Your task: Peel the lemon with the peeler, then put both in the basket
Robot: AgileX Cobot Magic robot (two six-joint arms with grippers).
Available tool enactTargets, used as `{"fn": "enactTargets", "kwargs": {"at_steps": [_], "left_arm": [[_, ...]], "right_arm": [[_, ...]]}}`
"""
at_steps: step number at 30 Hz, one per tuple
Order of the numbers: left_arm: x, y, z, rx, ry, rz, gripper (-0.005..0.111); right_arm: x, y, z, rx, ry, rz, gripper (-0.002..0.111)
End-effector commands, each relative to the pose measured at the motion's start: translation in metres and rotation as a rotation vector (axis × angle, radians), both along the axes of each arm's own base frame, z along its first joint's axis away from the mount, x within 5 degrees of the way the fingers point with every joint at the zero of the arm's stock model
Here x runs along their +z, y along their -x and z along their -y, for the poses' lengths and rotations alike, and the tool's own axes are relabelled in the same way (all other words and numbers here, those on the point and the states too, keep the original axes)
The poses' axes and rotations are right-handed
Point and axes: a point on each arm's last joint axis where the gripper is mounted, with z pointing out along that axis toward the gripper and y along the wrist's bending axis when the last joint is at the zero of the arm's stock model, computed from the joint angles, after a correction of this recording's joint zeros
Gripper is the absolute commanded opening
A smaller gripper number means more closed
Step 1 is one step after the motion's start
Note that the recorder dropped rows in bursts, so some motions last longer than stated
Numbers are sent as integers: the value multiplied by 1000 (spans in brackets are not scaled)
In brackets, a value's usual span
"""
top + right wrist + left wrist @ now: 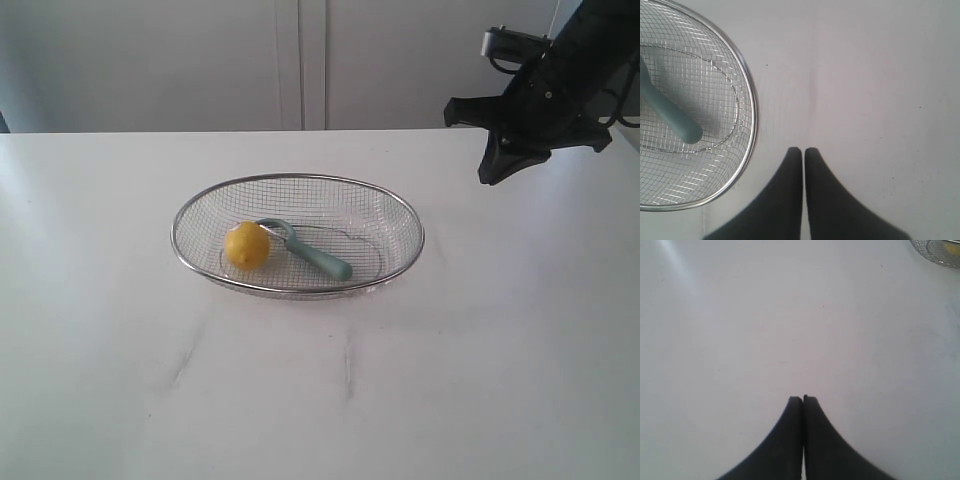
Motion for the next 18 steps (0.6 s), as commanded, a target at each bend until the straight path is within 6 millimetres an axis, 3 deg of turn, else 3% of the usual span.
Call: {"fn": "enactTargets", "kwargs": {"at_steps": [1,5,8,18], "left_arm": [[-3,0,1,4,21,-9,0],[-3,0,1,4,21,-9,0],[-3,0,1,4,21,-9,0],[-3,0,1,4,21,-9,0]], "right_arm": [[14,4,4,22,29,49,3],[30,22,11,54,99,122,3],[48,45,18,49,145,236,3],[78,141,28,23,152,416,3]]}}
